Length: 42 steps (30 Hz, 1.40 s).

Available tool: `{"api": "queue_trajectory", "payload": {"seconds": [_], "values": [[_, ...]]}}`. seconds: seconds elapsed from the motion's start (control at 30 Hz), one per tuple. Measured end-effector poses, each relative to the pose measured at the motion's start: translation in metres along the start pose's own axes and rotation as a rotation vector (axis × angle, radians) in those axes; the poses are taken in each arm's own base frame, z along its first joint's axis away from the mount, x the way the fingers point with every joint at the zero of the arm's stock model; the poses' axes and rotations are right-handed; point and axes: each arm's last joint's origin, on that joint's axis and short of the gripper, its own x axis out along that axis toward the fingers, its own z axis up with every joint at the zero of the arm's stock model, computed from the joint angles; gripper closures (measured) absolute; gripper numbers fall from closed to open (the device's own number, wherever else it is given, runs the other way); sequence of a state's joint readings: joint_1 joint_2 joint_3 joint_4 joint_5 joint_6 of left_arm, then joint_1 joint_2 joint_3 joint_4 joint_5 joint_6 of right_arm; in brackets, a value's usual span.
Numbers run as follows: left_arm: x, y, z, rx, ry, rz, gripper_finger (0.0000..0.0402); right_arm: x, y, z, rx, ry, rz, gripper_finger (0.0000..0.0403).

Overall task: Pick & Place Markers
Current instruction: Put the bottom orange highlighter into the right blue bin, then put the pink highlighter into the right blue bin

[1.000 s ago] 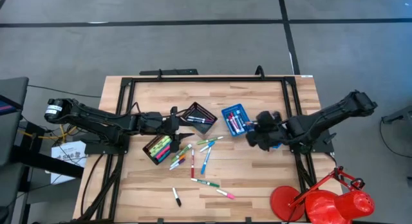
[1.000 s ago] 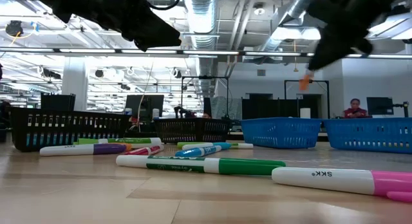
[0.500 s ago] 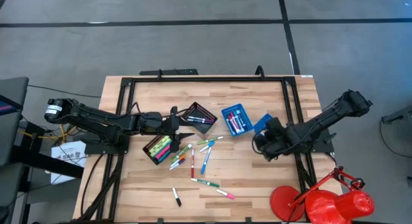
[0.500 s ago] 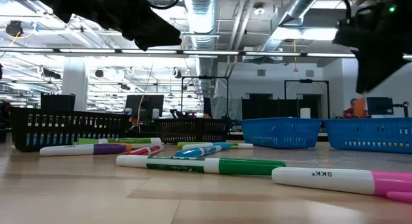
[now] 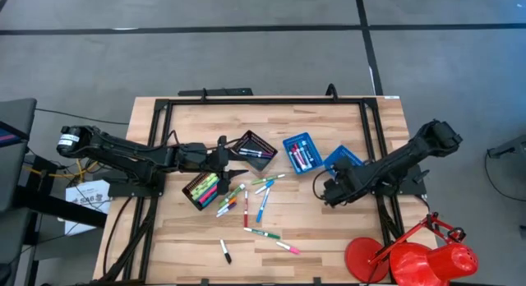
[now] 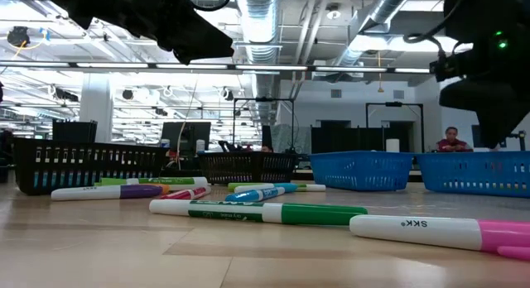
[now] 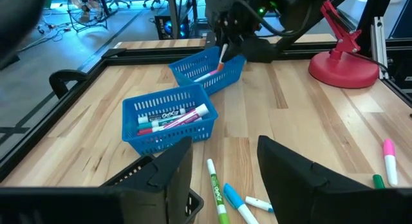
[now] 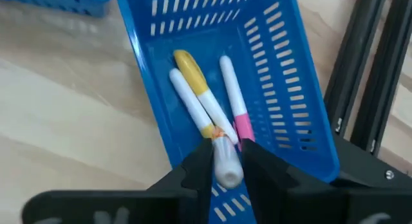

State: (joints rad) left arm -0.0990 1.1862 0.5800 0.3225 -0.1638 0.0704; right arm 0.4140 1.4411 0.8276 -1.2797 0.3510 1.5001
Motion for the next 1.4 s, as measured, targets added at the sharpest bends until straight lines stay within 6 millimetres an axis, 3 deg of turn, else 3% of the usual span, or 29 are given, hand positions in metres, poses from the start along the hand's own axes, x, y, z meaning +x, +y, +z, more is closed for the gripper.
{"api": "queue_trajectory", "payload": {"seconds": [0.2, 0.47, 0.7, 0.93, 1.07, 1.17, 1.4], "values": [[0.0, 0.0, 0.0, 0.0, 0.0, 0.0, 0.0229, -0.012, -0.001, 0.011, -0.08, 0.055, 0.063, 0.0287], [0.0, 0.0, 0.001, -0.001, -0.006, 0.0, 0.023, -0.045, 0.002, 0.026, -0.169, 0.039, 0.184, 0.0225], [0.0, 0.0, 0.002, -0.003, -0.016, 0.001, 0.0231, -0.049, 0.007, 0.027, -0.154, 0.023, 0.242, 0.0209], [0.0, 0.0, 0.002, -0.003, -0.016, 0.001, 0.0229, -0.073, 0.063, 0.021, -0.298, -0.219, 0.772, 0.022], [0.0, 0.0, 0.001, -0.001, -0.009, -0.001, 0.0231, -0.084, 0.106, 0.0, -0.446, -0.386, 0.992, 0.0226], [0.0, -0.002, 0.0, 0.001, -0.003, -0.007, 0.0234, -0.079, 0.133, -0.021, -0.538, -0.437, 1.041, 0.0227], [0.0, -0.002, 0.0, 0.002, 0.002, -0.008, 0.0238, -0.058, 0.174, -0.052, -0.679, -0.369, 0.91, 0.0228]]}}
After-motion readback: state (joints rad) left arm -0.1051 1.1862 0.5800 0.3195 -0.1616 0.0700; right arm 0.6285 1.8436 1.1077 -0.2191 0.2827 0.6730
